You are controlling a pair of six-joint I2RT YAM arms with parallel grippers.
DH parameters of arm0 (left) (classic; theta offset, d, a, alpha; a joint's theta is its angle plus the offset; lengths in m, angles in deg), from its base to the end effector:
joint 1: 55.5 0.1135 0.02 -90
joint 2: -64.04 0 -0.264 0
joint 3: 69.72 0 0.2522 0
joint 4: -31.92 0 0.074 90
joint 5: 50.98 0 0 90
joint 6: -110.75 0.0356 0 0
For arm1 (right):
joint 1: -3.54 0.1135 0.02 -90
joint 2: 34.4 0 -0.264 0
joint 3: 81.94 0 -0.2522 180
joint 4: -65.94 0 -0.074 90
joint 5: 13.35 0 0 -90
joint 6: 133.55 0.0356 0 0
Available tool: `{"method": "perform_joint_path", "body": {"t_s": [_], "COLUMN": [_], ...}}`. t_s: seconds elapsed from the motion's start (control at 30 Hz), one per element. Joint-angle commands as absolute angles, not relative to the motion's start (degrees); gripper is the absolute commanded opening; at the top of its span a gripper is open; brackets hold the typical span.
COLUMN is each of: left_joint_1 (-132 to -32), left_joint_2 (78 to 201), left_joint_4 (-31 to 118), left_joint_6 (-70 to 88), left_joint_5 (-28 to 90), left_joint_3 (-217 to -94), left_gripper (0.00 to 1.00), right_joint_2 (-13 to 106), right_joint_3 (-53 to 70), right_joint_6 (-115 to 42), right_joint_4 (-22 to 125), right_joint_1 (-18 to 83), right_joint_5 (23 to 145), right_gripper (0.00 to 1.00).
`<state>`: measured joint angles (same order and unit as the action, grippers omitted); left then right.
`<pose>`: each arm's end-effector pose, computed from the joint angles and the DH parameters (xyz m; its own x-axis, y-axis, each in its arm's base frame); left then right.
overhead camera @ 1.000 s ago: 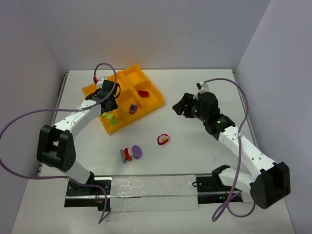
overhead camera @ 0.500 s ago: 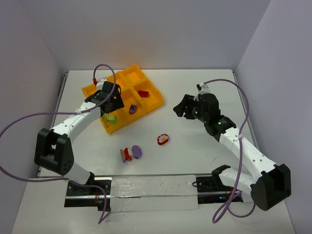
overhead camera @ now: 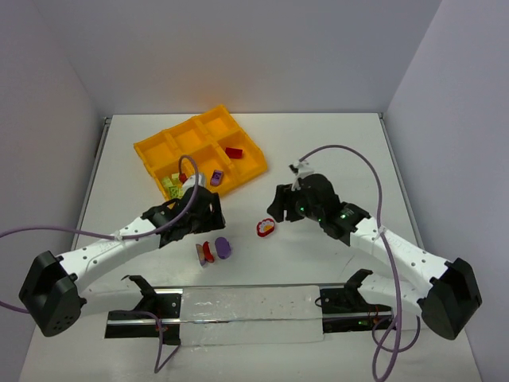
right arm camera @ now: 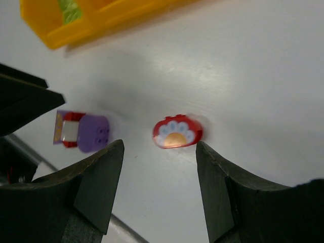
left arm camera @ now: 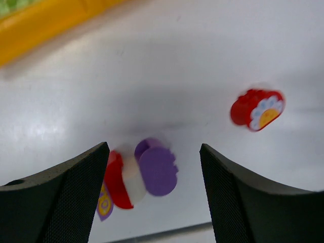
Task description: Sort the legos into containers by color
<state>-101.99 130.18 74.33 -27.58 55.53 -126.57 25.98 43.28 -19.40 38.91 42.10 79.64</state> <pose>0.1651 -0.1592 0.2294 -0.7881 -0.2101 -0.5786 -0.0219 0.9489 -0.3147 0.1809 0.1465 0.2593 -0.6535 0.0016 -0.7570 -0.4268 0.8251 0.3702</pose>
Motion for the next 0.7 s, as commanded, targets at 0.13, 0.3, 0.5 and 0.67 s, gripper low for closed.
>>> {"method": "perform_joint_path", "body": {"t_s": [0.13, 0.3, 0.5, 0.67], "left_joint_1": [-107.07, -109.03, -112.7, -112.81], "left_joint_2": [124.3, 125.99, 123.06, 123.08], "left_joint_4": [75.29, 82.23, 88.79, 85.25], "left_joint_6": [-37.56, -42.17, -49.69, -45.94], "left_joint_5": [56.66, 61.61, 69.14, 70.1], "left_joint_3": [-121.48, -123.04, -123.54, -127.45], "left_gripper": [0.78, 0.71, 0.69, 0.76], "right_joint_2": [31.42, 31.78, 34.47, 42.02], "right_joint_3": [39.09, 38.25, 37.58, 36.56], "right_joint_6": [-20.28, -19.55, -19.0, -21.39], "right_joint_4": [39.55, 39.26, 36.87, 37.0], "right_joint_1": [49.46, 49.5, 49.5, 49.5], "right_joint_5": [74.45, 74.11, 70.24, 70.19], "right_gripper": [0.66, 0.66, 0.66, 0.71]}}
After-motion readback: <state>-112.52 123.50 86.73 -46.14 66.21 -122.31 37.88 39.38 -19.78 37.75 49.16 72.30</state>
